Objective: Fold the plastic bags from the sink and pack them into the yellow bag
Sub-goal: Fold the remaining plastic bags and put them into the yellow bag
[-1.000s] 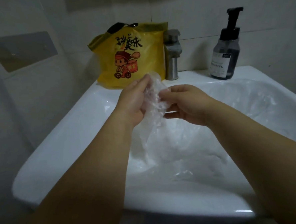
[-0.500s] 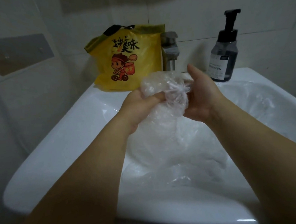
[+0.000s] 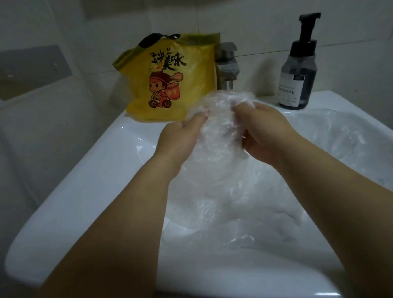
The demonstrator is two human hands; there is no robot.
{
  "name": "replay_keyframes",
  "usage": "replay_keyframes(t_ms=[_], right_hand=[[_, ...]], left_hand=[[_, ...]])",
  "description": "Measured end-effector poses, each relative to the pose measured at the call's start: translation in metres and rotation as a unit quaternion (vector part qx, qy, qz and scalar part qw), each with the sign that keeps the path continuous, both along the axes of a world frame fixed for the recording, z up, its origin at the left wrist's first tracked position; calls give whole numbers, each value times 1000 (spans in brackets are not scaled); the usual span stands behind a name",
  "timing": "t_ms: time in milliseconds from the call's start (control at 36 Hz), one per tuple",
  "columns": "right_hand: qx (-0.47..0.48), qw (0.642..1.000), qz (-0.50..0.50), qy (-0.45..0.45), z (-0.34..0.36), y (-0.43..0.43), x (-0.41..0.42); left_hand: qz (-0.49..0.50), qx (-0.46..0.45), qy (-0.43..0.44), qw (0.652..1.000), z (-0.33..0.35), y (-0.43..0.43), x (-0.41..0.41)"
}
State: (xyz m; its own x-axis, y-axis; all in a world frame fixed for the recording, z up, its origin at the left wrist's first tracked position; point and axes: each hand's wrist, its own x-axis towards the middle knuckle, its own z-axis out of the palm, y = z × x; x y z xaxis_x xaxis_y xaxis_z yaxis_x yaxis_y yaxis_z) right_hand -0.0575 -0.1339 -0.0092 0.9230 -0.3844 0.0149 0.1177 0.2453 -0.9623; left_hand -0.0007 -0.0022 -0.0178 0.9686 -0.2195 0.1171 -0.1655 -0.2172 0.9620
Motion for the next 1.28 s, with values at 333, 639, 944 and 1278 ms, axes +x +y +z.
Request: replay_keyframes(t_ms=[333, 639, 944, 1278], right_hand=[[-46, 990, -71, 114, 1, -6, 0], [95, 986, 83, 109, 16, -16, -16], [203, 974, 45, 94, 8, -25, -9], [207, 977, -3, 60, 5, -23, -27]], left_hand=[[-22, -43, 73, 996, 2, 11, 6], [-71, -224, 192, 953, 10, 20, 6], [-160, -201, 216, 942, 6, 31, 12], [-58, -310, 148, 937, 2, 42, 13]])
